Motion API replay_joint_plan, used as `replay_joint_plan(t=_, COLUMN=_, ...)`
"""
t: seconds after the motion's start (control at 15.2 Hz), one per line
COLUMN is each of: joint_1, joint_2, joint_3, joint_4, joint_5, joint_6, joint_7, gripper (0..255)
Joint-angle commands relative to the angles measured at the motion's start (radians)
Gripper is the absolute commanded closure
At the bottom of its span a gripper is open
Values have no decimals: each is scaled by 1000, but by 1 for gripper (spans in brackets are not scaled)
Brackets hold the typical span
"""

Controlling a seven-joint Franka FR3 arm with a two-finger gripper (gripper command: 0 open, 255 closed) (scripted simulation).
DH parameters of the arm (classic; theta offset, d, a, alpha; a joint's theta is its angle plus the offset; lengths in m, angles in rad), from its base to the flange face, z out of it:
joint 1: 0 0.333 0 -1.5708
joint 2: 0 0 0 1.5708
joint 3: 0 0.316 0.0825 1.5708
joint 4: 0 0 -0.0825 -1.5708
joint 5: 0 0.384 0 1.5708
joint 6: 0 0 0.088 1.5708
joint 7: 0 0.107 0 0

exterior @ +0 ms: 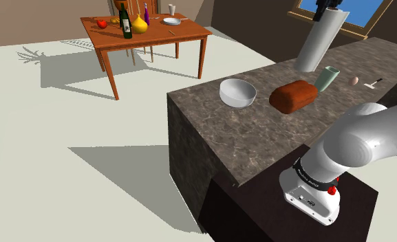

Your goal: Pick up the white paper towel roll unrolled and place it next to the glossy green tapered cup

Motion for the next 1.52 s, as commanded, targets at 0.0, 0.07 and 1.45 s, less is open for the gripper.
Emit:
replay_joint_plan(t=0.0, joint_1=-11, joint_2=-1, joint_3=-42, joint_4=1, joint_5=-24, joint_6=7, joint_7=-51, gripper=255)
replay_joint_plan(t=0.07, joint_1=-15, joint_2=3, joint_3=-64, joint_4=6, joint_5=-35, joint_6=11, joint_7=-77, gripper=255)
replay_joint_plan(t=1.45, joint_1=44, joint_2=467, joint_3=-771, joint_4=373, joint_5=79, joint_6=153, joint_7=-749, gripper=255)
